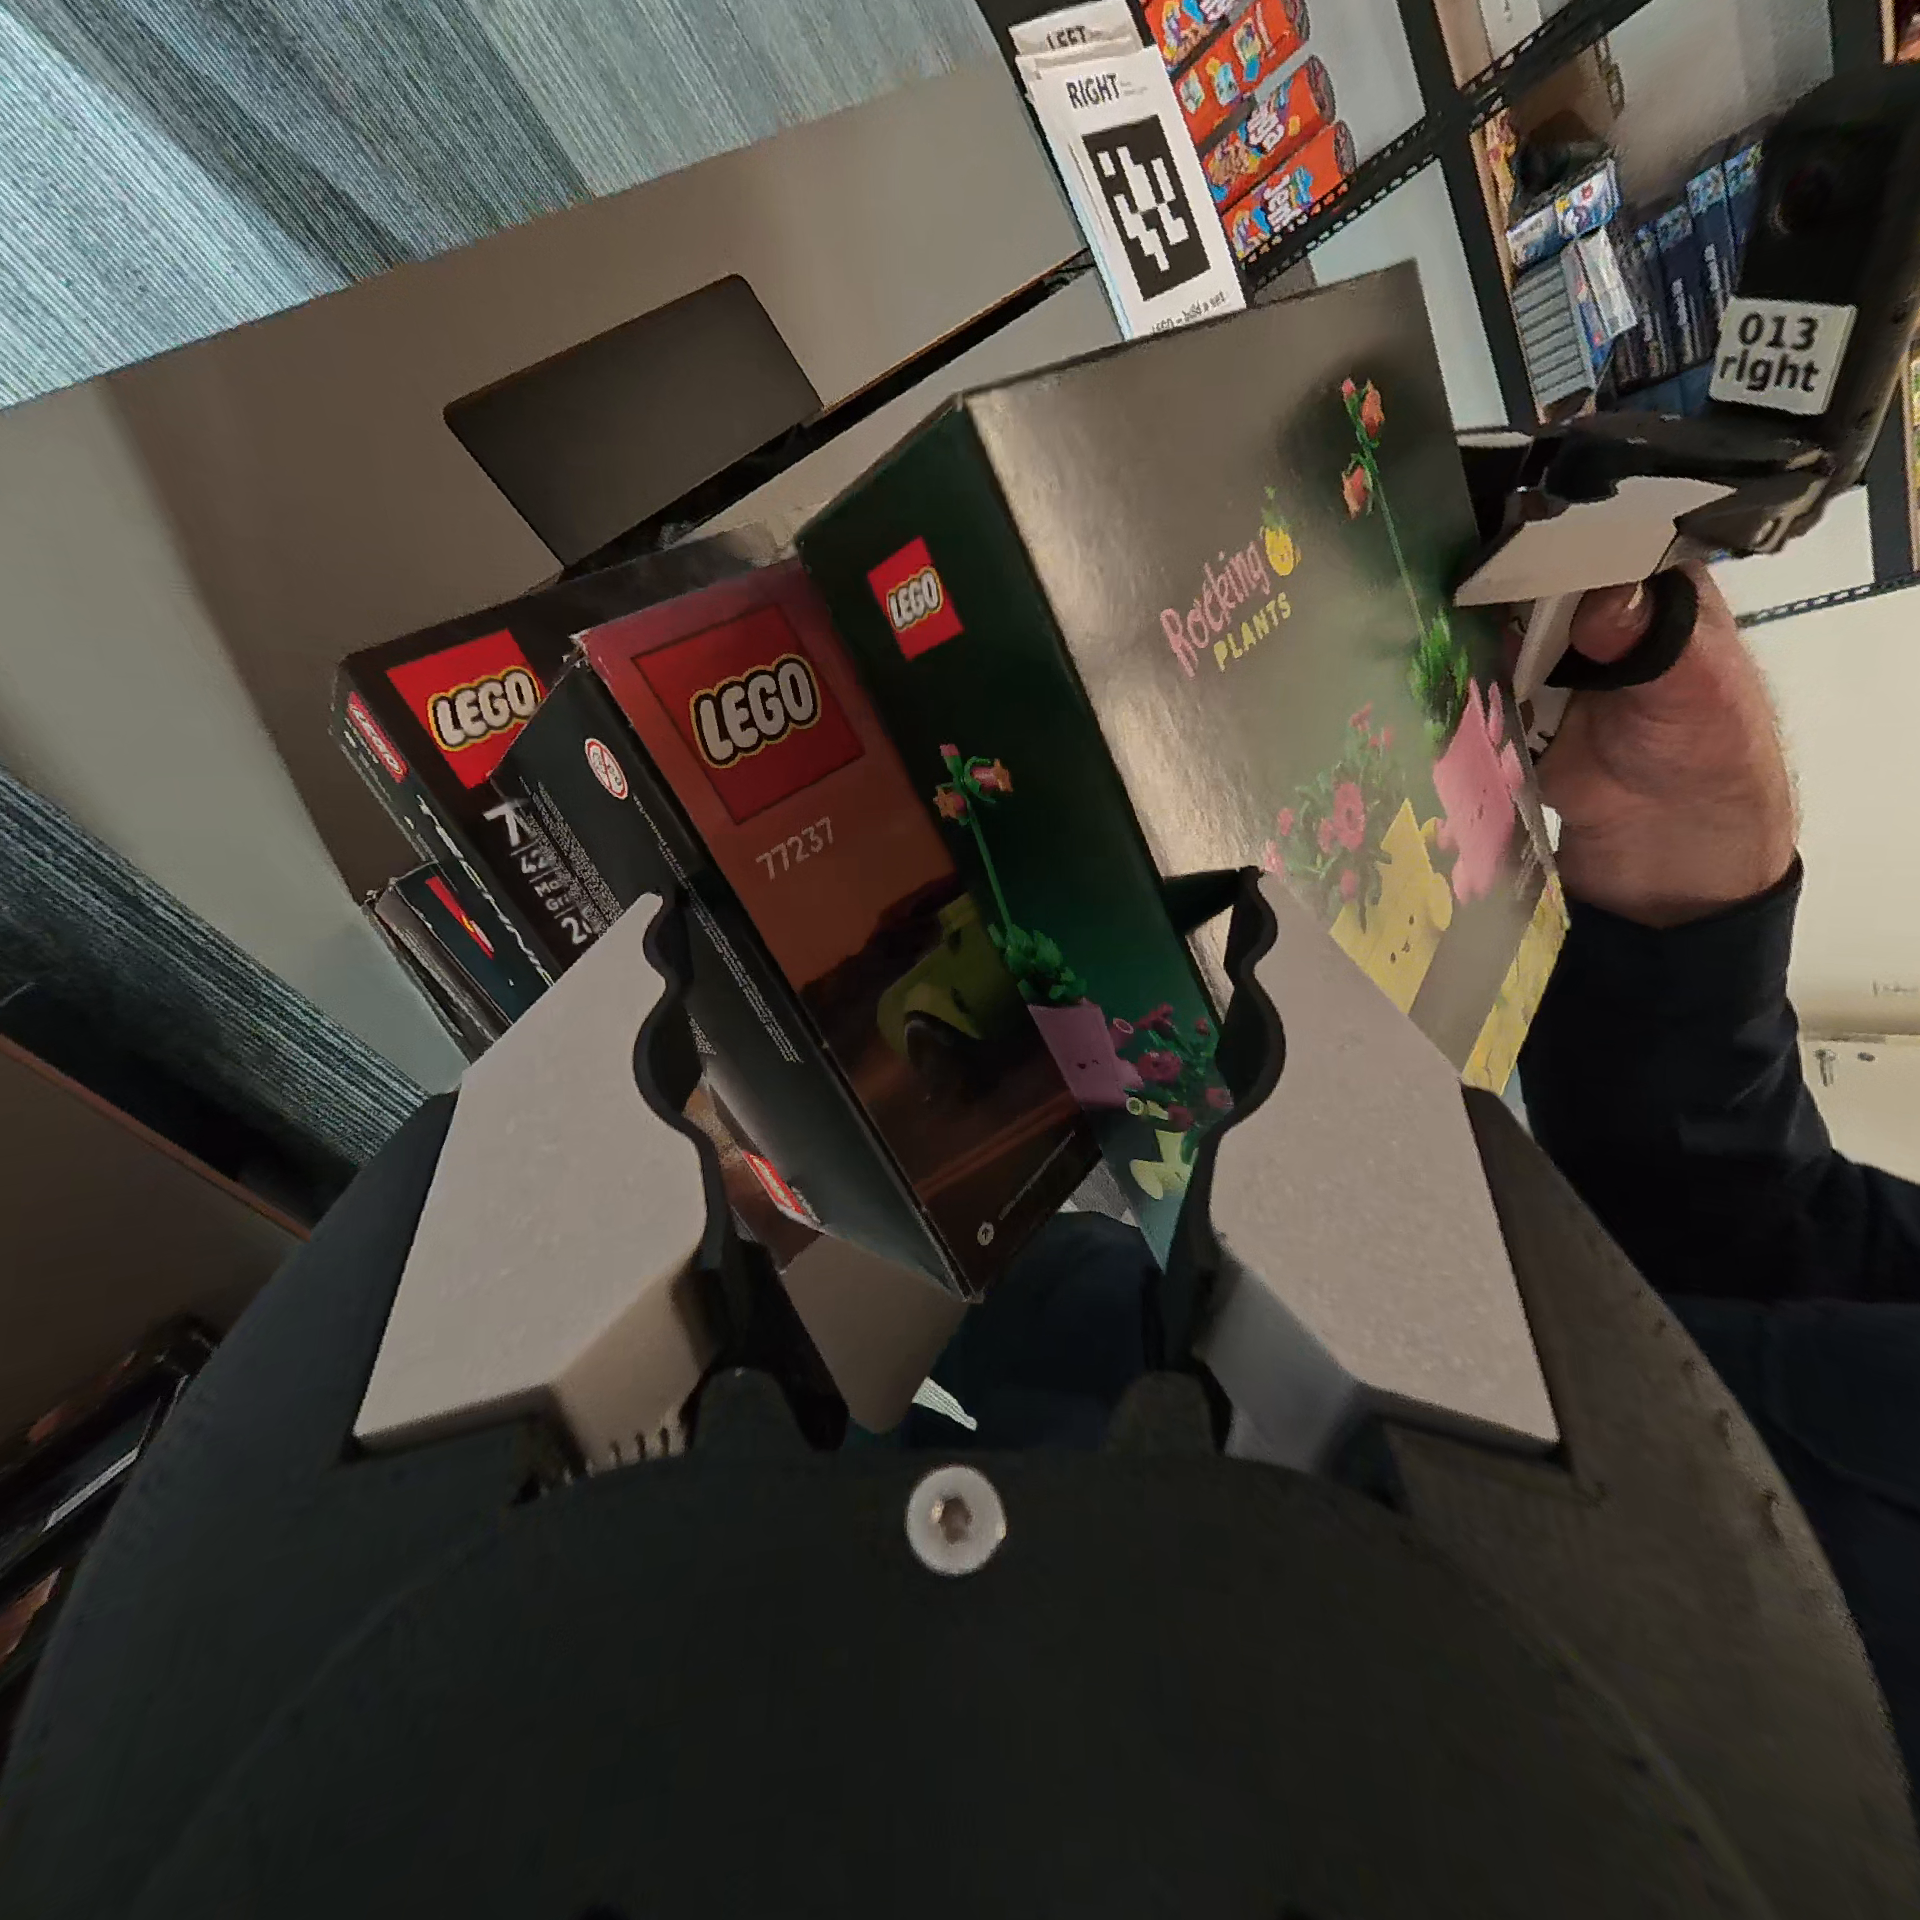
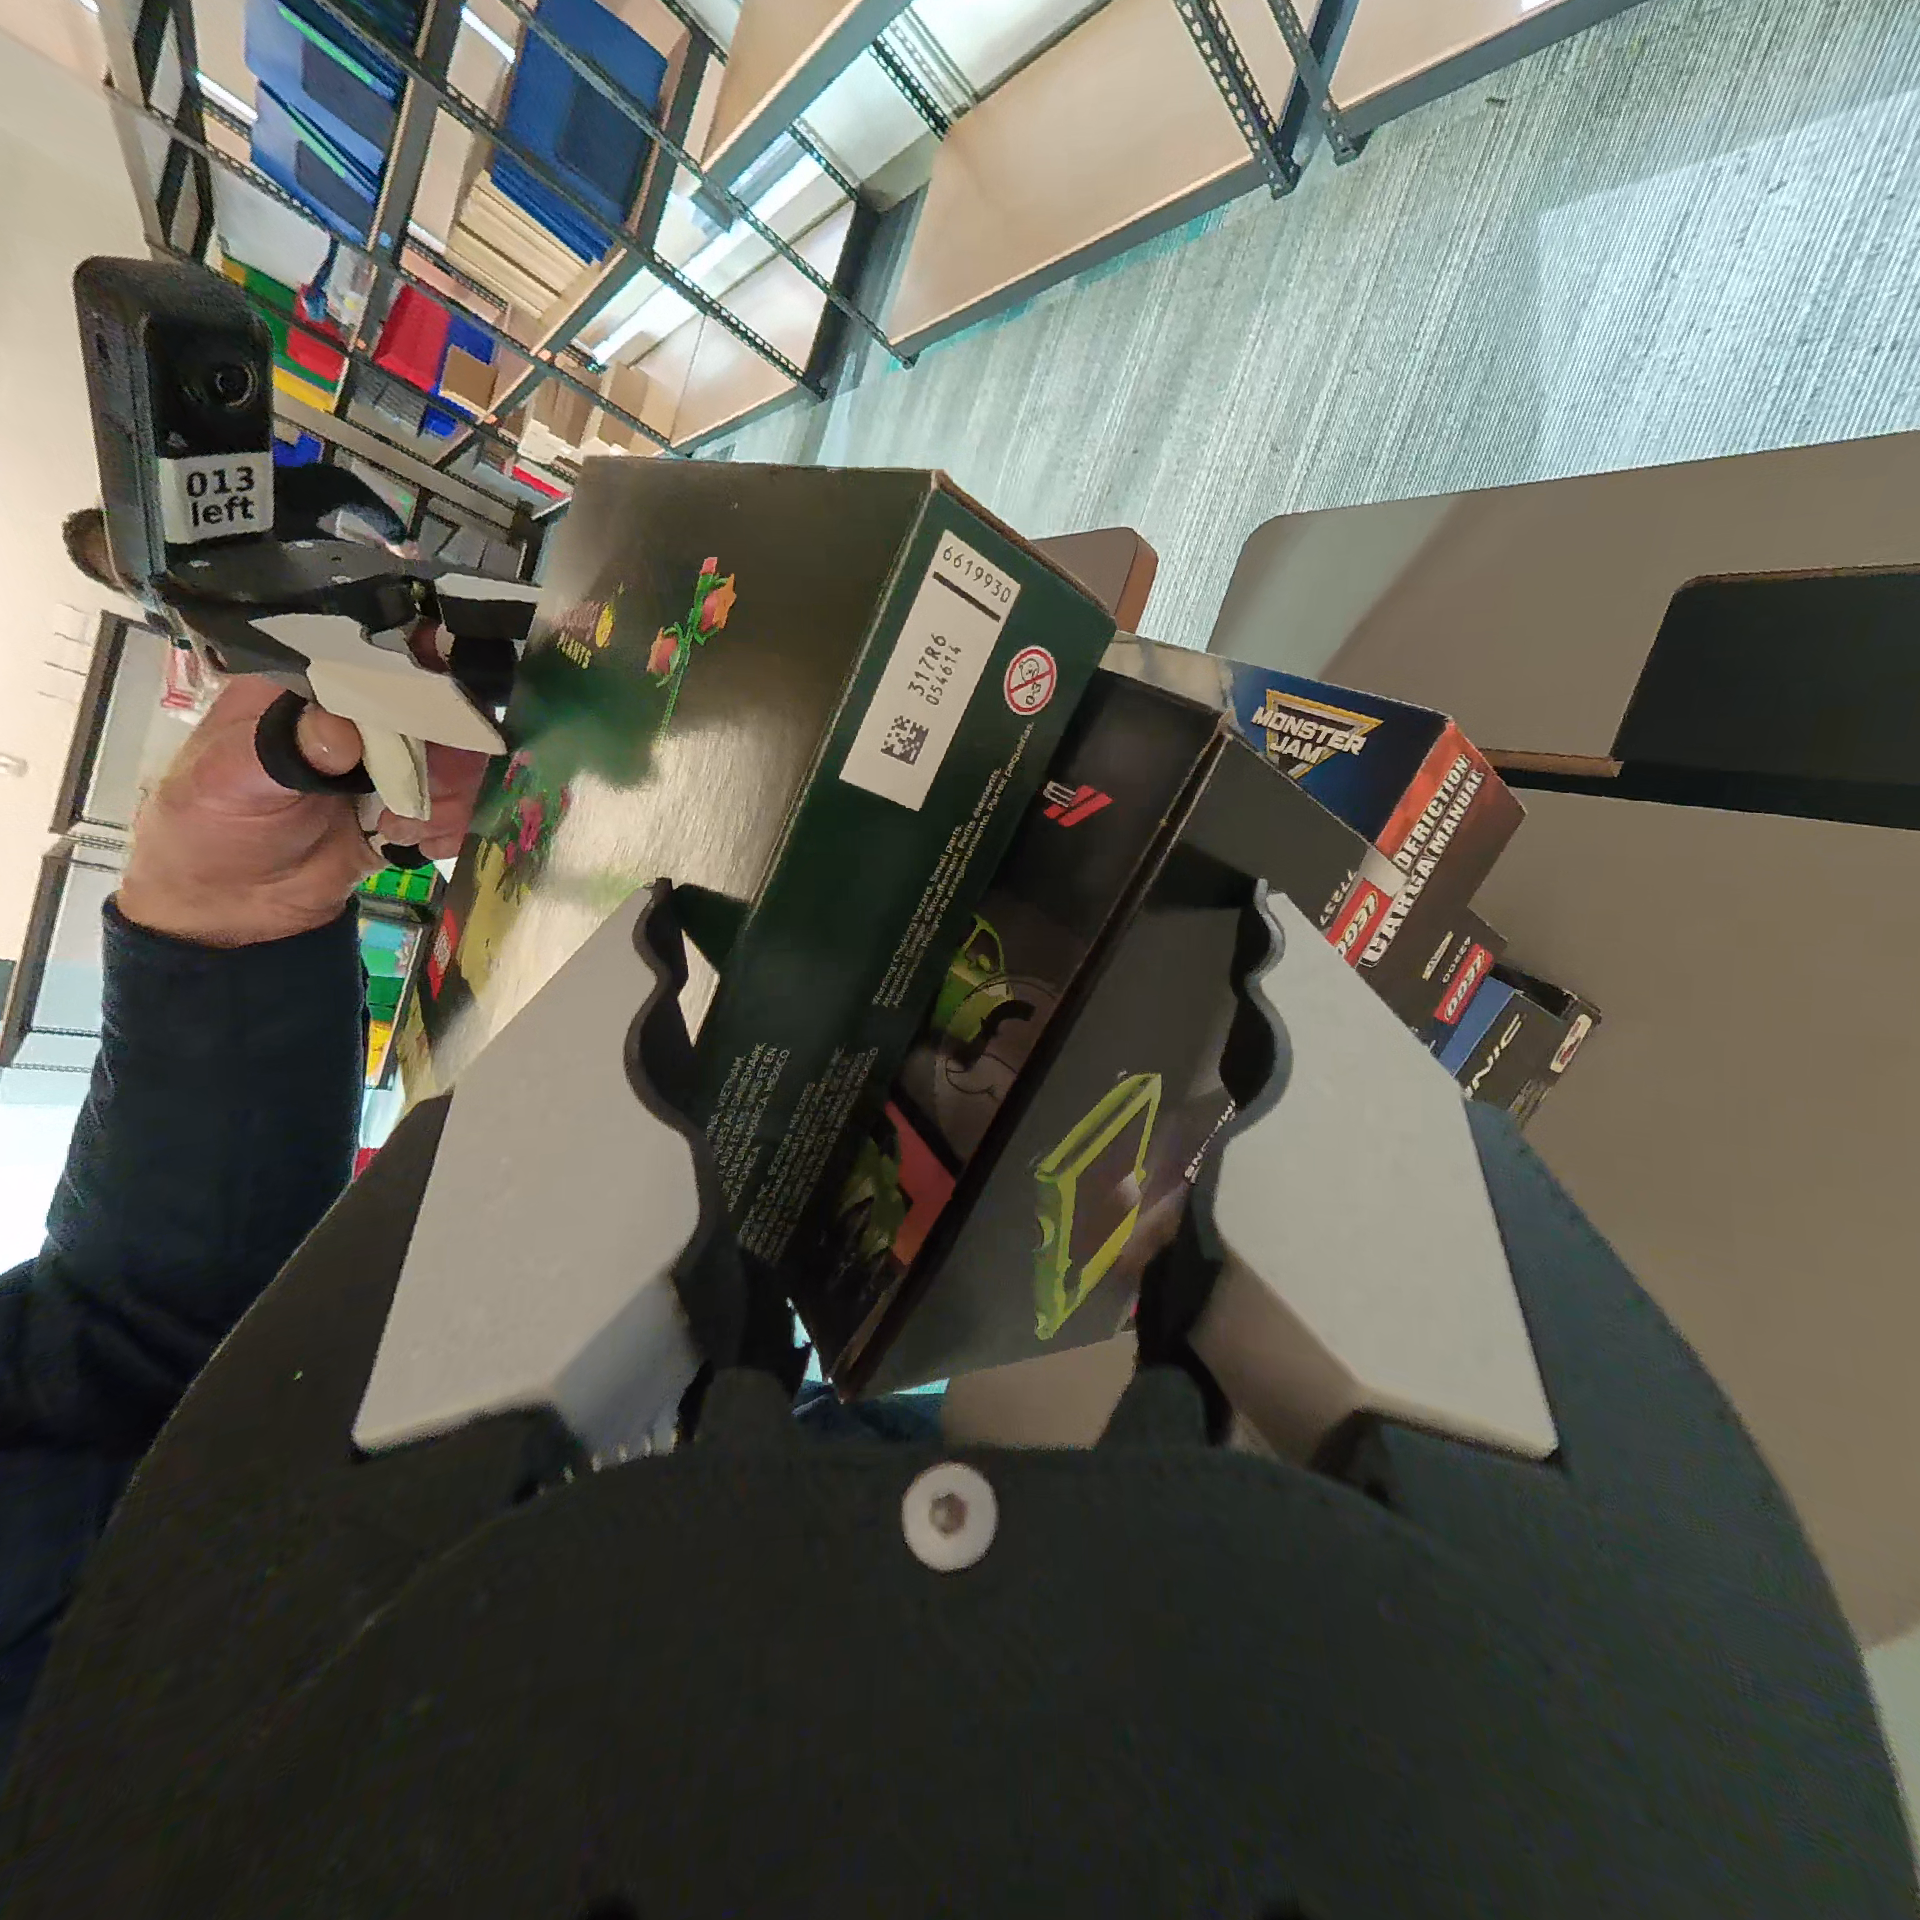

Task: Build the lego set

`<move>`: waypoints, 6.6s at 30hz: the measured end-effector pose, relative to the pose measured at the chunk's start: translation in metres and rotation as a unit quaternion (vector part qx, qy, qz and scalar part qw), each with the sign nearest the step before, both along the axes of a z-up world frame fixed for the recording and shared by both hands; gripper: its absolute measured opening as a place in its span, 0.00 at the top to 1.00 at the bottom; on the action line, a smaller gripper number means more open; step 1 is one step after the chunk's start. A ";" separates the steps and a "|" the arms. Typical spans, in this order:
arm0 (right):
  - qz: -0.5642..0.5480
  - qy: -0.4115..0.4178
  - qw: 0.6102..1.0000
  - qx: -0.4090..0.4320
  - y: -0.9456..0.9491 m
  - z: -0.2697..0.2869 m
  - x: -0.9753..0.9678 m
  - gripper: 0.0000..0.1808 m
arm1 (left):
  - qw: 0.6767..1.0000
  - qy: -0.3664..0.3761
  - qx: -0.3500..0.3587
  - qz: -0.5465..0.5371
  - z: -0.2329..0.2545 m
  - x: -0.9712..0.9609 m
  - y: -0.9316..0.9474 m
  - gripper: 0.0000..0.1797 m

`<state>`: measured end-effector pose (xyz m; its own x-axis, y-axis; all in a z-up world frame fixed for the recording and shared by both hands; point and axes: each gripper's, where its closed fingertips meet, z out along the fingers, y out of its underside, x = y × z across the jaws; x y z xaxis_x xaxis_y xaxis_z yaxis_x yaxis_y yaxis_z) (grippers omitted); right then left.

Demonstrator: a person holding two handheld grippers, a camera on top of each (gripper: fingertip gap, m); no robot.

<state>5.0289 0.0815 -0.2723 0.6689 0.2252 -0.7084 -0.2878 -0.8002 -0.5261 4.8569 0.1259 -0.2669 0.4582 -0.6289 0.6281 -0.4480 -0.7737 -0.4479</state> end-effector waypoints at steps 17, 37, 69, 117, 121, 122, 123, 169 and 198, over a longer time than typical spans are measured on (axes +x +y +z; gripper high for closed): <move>0.003 0.023 0.997 0.068 0.014 0.020 0.022 0.39 | 0.992 -0.083 0.098 0.008 0.021 -0.030 -0.020 0.39; 0.132 0.105 0.984 0.064 0.041 0.016 -0.004 0.57 | 0.948 -0.054 0.294 -0.107 0.009 0.002 -0.090 0.56; 0.369 0.065 0.913 0.164 -0.149 0.025 -0.410 0.40 | 0.918 0.112 0.182 0.333 -0.063 -0.476 -0.065 0.45; 0.252 0.059 0.965 -0.053 -0.137 -0.164 -0.448 0.49 | 0.915 -0.247 -0.167 0.272 -0.174 -0.441 -0.236 0.54; 0.252 0.057 0.966 -0.031 -0.132 -0.140 -0.447 0.49 | 0.913 -0.262 -0.149 0.274 -0.158 -0.437 -0.236 0.54; 0.253 0.056 0.966 -0.020 -0.130 -0.131 -0.447 0.49 | 0.914 -0.266 -0.140 0.273 -0.151 -0.437 -0.235 0.54; 0.256 0.053 0.965 -0.010 -0.128 -0.122 -0.447 0.49 | 0.916 -0.267 -0.130 0.270 -0.143 -0.436 -0.233 0.54; -0.034 -0.001 0.992 0.119 -0.073 0.150 -0.013 0.47 | 0.967 -0.238 -0.042 -0.082 0.127 -0.001 -0.075 0.51; -0.025 -0.023 0.995 0.091 -0.079 0.083 0.002 0.35 | 0.955 -0.279 -0.095 -0.036 0.075 -0.035 -0.078 0.40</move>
